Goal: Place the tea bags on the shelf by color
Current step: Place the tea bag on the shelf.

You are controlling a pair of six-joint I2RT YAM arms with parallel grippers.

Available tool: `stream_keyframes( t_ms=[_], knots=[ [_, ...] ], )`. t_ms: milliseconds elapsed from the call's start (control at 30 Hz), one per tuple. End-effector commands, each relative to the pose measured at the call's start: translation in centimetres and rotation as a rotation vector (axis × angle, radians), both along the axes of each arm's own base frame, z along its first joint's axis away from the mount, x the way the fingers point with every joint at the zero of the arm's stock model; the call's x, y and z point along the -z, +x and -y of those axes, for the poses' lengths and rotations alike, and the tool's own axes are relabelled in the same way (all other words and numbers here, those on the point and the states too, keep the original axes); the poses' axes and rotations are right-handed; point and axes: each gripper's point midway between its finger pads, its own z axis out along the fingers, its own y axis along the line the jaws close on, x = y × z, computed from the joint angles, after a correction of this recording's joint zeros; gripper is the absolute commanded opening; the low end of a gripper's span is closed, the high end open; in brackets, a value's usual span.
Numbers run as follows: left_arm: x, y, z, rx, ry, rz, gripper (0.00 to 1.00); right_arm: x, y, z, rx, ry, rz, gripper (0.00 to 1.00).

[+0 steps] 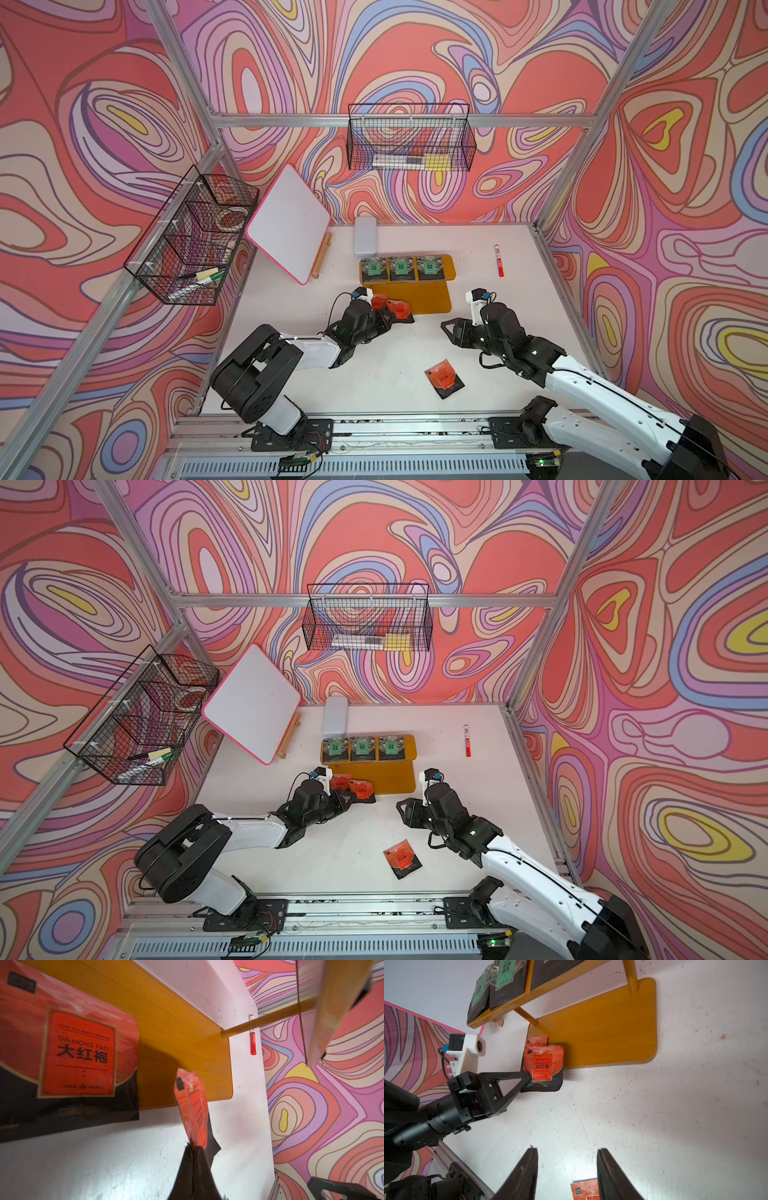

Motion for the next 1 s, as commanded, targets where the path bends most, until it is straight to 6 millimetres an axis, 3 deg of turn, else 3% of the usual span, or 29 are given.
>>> stream_keyframes(
  t_ms=[0,33,700,967],
  knots=[
    [-0.2,1.1,0.1,-0.030,-0.018,0.020,0.00,0.3,-0.2,0.4,0.005,-0.018,0.006,0.48],
    [-1.2,2.0,0.7,-0.034,-0.035,0.043,0.00,0.3,-0.2,0.5,0.006,-0.020,0.006,0.48],
    [0.8,3.6,1.2,-0.088,-0.032,0.005,0.00,1.2,-0.5,0.7,0.000,-0.035,-0.007,0.48],
    [1.4,3.7,1.6,-0.088,-0.032,-0.007,0.00,1.8,-0.3,-1.3,-0.073,-0.010,-0.038,0.48]
  ],
)
